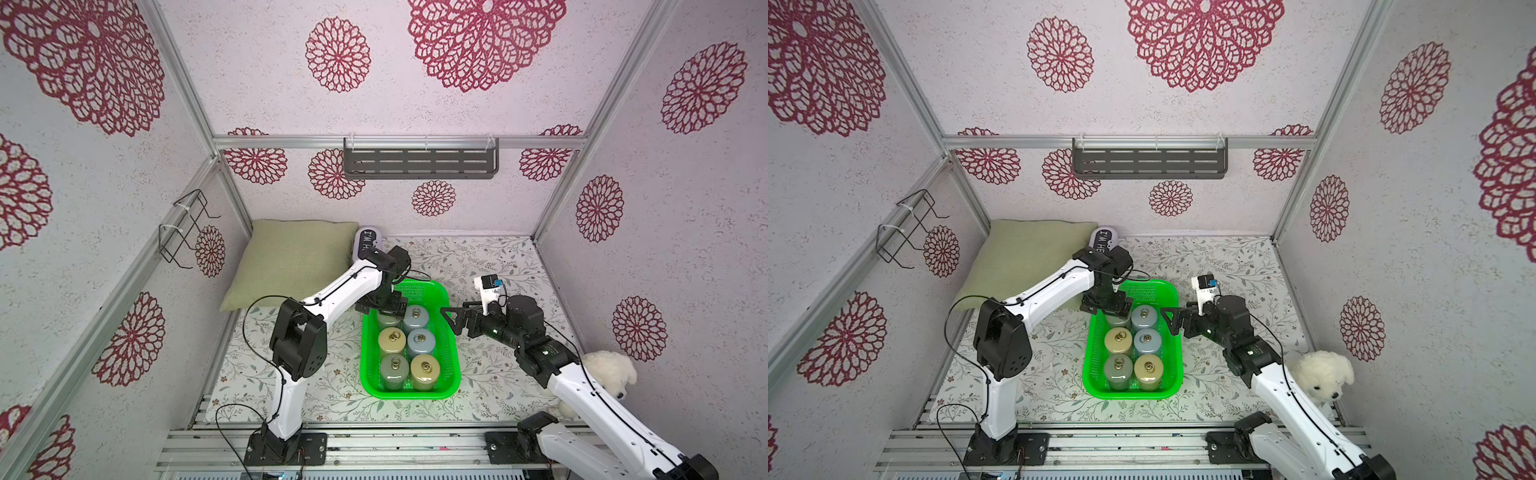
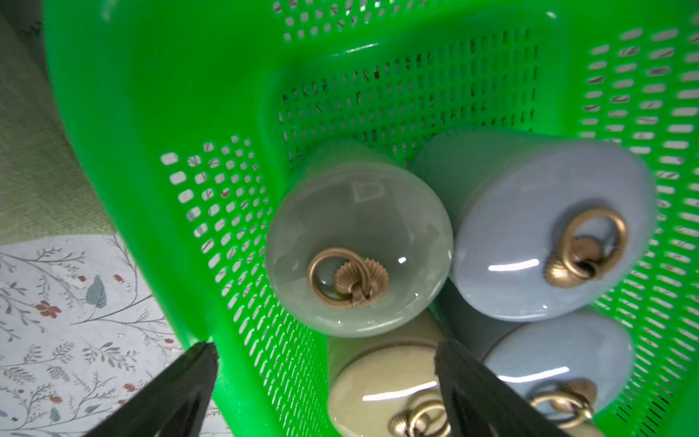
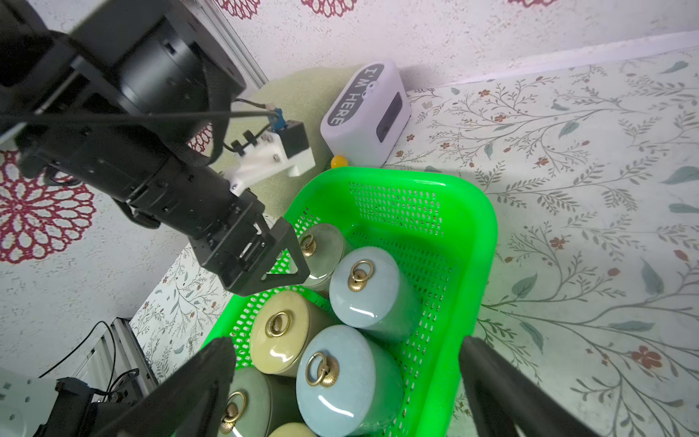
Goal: Take the tea canister out of the basket
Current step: Pick up the tea canister from the basket.
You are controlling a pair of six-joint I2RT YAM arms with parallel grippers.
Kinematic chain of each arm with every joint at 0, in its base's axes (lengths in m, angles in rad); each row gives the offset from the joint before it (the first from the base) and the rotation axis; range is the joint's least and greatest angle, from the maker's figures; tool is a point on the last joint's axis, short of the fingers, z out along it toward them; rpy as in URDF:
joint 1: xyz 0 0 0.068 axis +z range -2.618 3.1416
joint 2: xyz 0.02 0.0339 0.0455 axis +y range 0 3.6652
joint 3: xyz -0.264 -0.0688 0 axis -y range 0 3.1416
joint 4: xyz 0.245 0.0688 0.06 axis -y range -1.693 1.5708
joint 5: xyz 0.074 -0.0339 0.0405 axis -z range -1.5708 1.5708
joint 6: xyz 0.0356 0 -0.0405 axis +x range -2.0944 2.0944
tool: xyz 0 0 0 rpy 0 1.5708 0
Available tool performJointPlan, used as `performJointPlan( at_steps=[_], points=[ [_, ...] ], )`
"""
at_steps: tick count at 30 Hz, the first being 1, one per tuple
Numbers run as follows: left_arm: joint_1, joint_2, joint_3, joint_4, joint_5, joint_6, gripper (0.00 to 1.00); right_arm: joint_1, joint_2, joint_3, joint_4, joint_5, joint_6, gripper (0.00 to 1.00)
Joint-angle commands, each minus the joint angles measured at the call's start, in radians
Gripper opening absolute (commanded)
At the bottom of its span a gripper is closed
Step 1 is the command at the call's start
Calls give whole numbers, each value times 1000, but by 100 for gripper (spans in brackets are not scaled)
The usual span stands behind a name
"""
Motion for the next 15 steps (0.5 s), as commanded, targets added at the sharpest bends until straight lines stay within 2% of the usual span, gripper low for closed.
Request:
performJointPlan(
  at_steps=[1, 15],
  points=[
    [-9, 19, 30, -23, -21, 25, 97, 8, -23, 2, 35, -17, -11, 99],
    [-1, 133, 120, -32, -26, 59, 97, 7, -34, -3, 41, -13, -8, 99]
  ],
)
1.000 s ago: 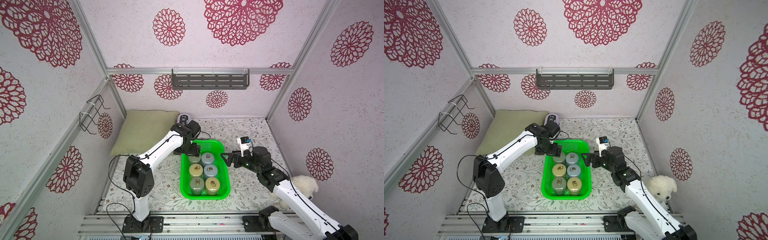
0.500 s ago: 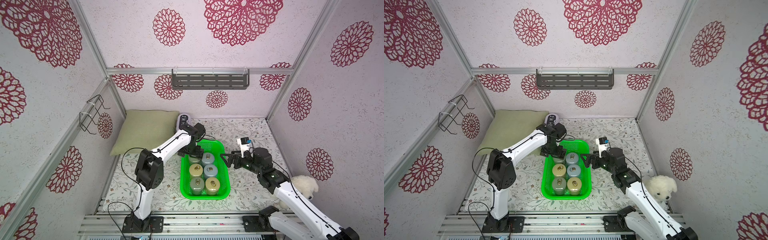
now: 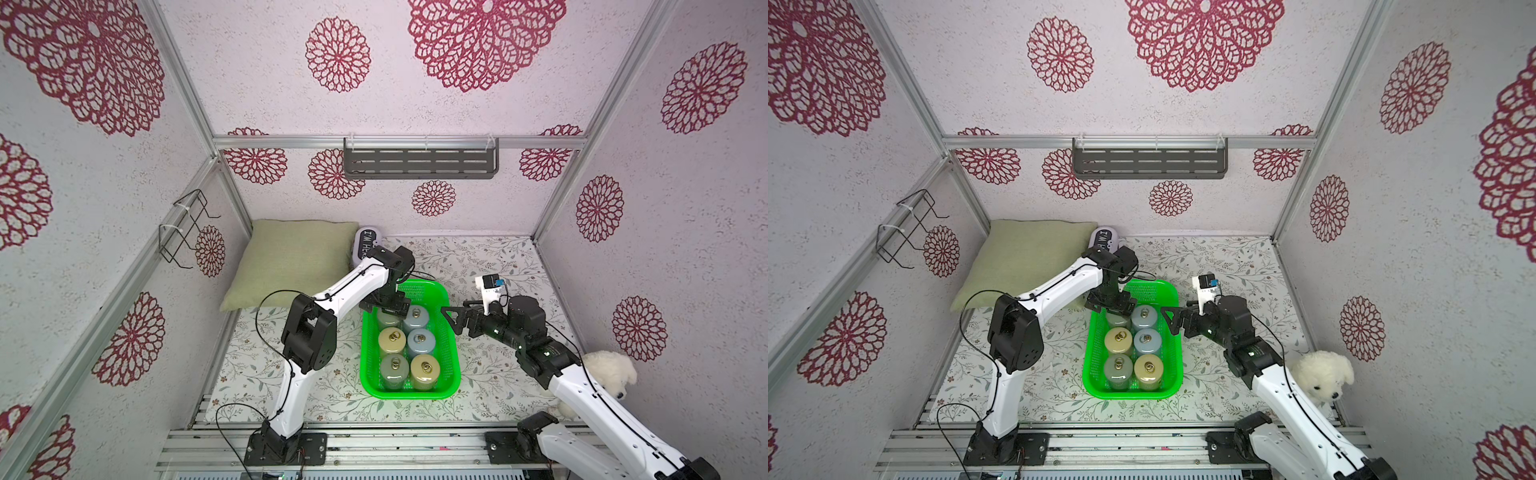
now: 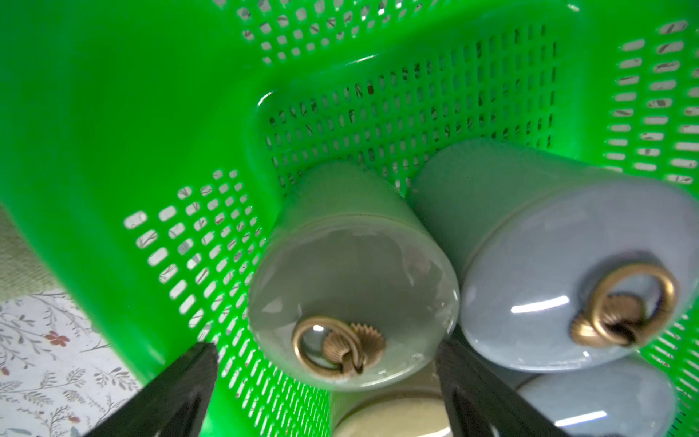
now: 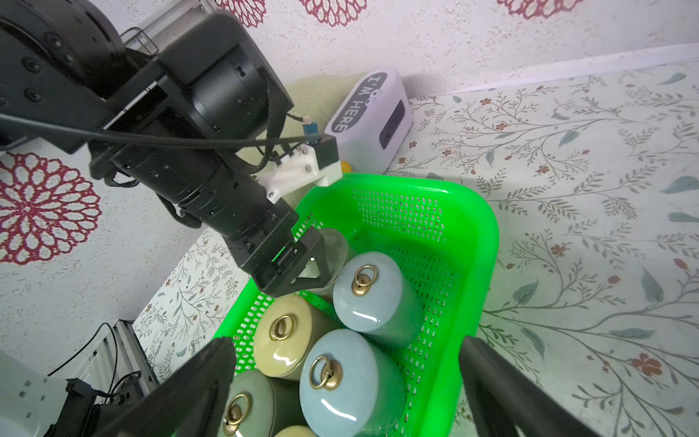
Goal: Take the tea canister out of the basket
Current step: Pick up the tea canister from the basket.
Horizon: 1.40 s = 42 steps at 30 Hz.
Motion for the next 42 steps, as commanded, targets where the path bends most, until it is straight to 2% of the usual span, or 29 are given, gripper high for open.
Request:
performJointPlan(
  at_steps=[1, 10, 42],
  points=[
    [1, 43, 25, -4, -8, 12, 97, 8, -20, -2, 32, -12, -9, 99],
    [-4, 39, 8, 11, 30, -2, 97, 8, -17, -3, 32, -8, -8, 99],
    [19, 123, 9, 54, -16, 6, 97, 8, -25, -11, 36, -3, -7, 99]
  ],
)
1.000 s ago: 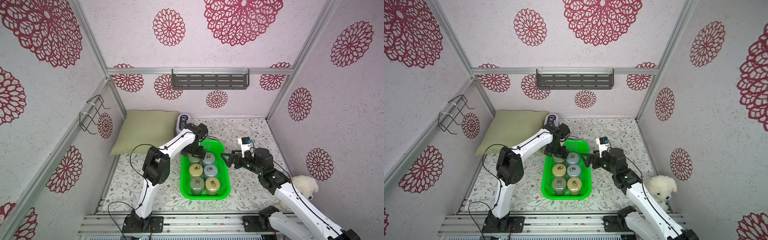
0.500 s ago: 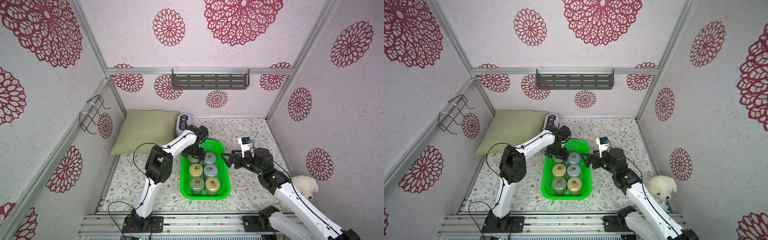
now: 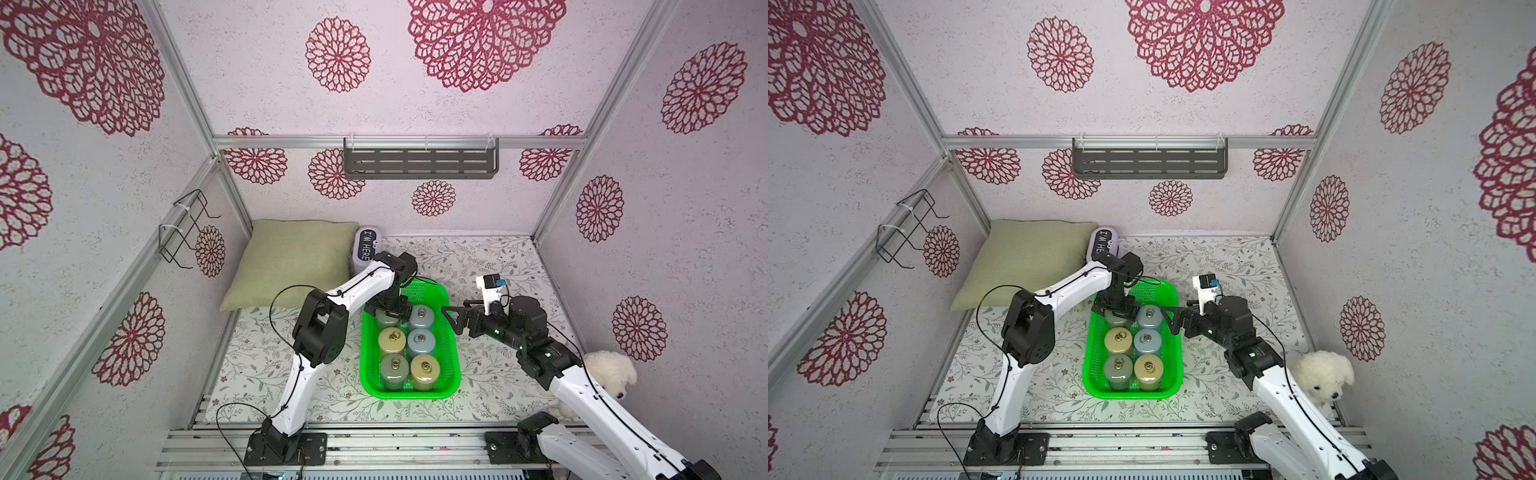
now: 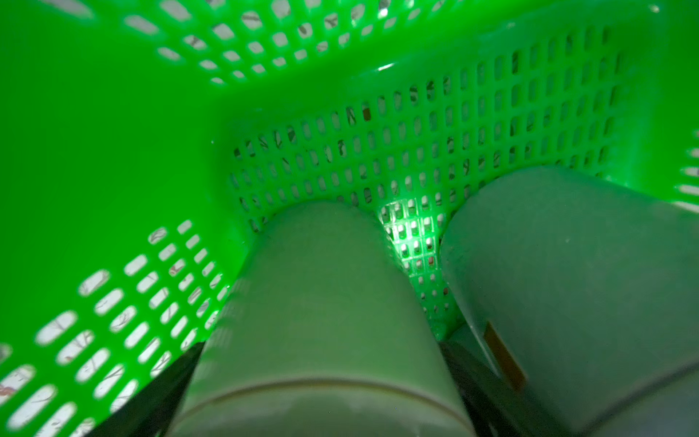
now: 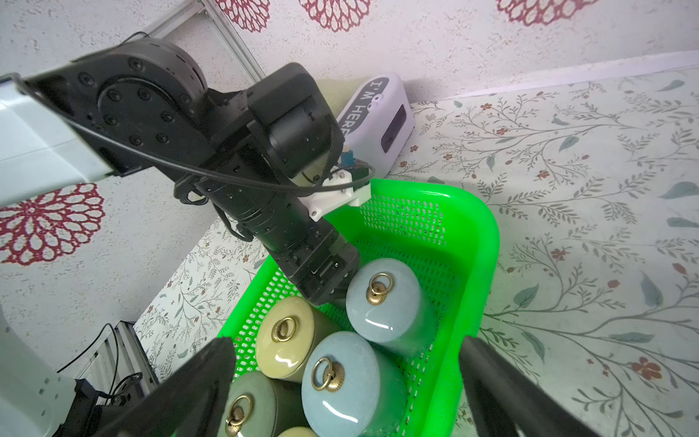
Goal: Take the tea canister out of the basket
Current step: Pick up the tea canister from the basket.
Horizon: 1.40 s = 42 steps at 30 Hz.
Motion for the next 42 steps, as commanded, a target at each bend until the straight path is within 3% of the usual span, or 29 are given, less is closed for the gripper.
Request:
performJointPlan(
  at_steps=[1, 16, 21, 24, 27, 42],
  points=[
    [11, 15, -17, 6, -36, -4, 97, 7, -16, -10, 33, -4, -7, 99],
    [11, -12, -71, 51, -43, -20, 99, 7, -14, -11, 34, -2, -8, 99],
    [11, -53, -73, 42, -53, -28, 89, 7, -14, -12, 35, -4, -7, 99],
    [10, -81, -72, 39, -51, -24, 70, 8, -15, -13, 36, -5, -7, 99],
    [9, -94, -67, 24, -59, -29, 74, 7, -17, -13, 36, -5, -7, 99],
    [11, -231, 45, -83, -111, -42, 75, 10, -15, -14, 51, -43, -4, 99]
  ],
)
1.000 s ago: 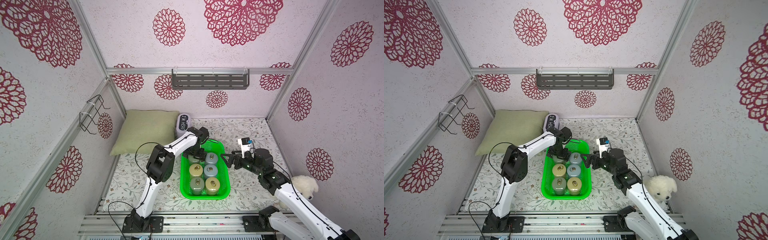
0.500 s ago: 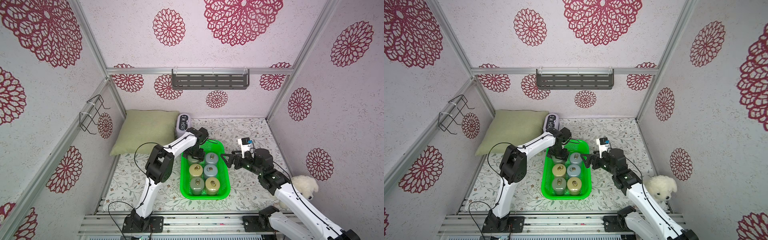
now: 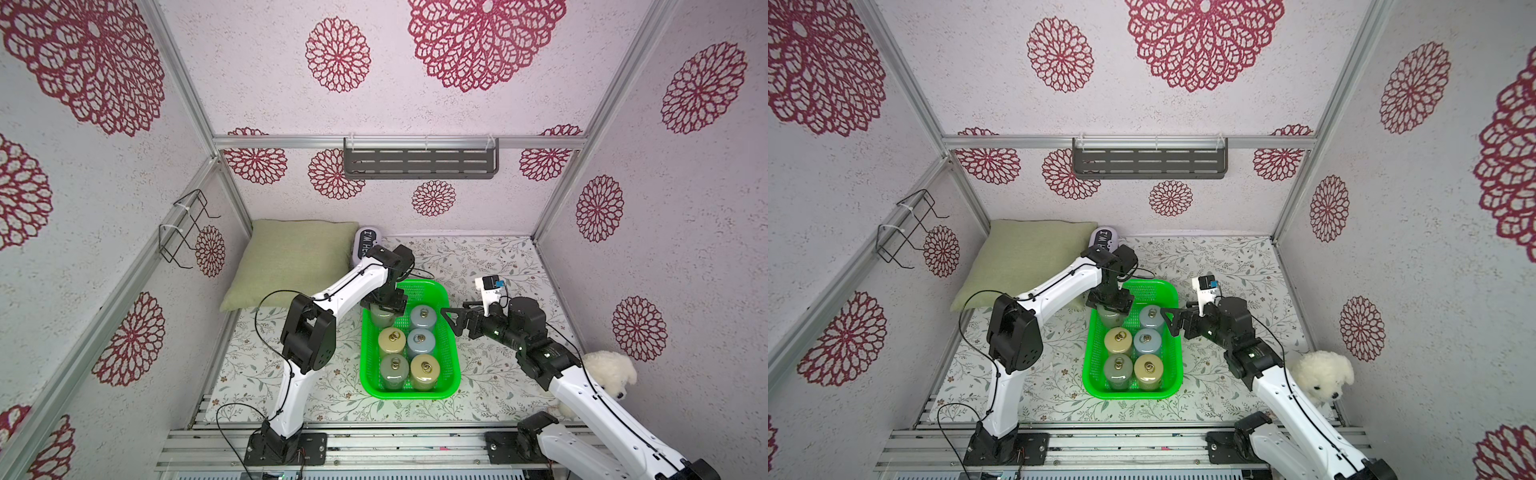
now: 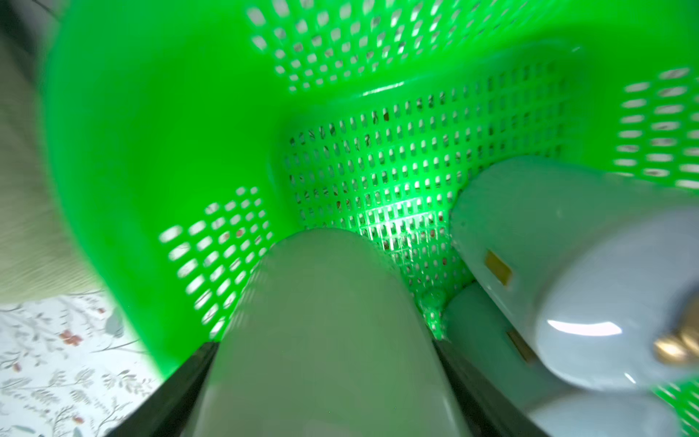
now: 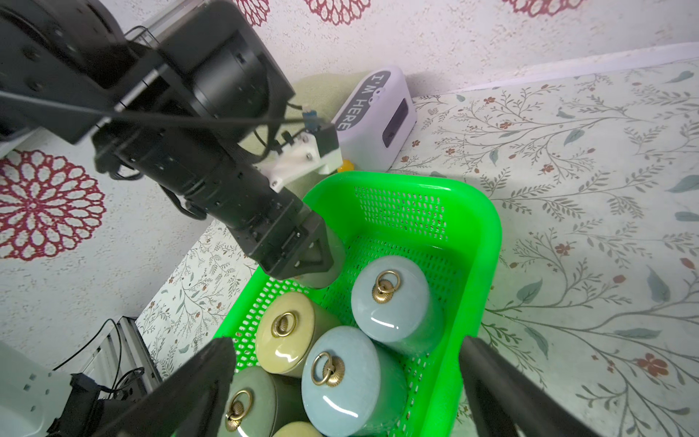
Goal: Take the tea canister out of the basket
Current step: Pick up the tea canister from the basket, then place the tea canister at the center of the board.
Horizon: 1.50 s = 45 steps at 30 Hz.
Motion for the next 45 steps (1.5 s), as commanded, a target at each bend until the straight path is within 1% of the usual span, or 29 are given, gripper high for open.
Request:
performJointPlan(
  at_steps=[1, 6, 7, 10, 13, 17, 24, 32, 38, 45],
  points=[
    [8, -105, 56, -48, -42, -9, 75, 10, -15, -2, 52, -34, -4, 99],
    [12, -160, 59, -90, -75, -14, 75, 37, -14, -4, 81, -76, -5, 99],
    [13, -203, 54, -94, -80, -15, 75, 44, -16, -7, 87, -81, -5, 99],
    [22, -253, 21, -101, -96, -23, 75, 66, -15, -6, 99, -94, -11, 99],
    [39, -310, -45, -88, -110, -32, 75, 88, -11, -7, 105, -93, -16, 99],
    [71, -390, -178, -46, -108, -45, 75, 110, -4, -7, 106, -79, -20, 99],
    [172, -493, -409, 54, -58, -52, 76, 131, 0, -5, 106, -65, -27, 99],
    [259, -467, -537, 154, -24, -35, 76, 135, -1, -6, 99, -44, -30, 99],
    [269, -402, -588, 238, -9, -39, 77, 138, 1, -8, 100, -36, -30, 99],
    [275, -327, -614, 312, 12, -48, 77, 138, 5, -9, 99, -35, -32, 99]
  ],
)
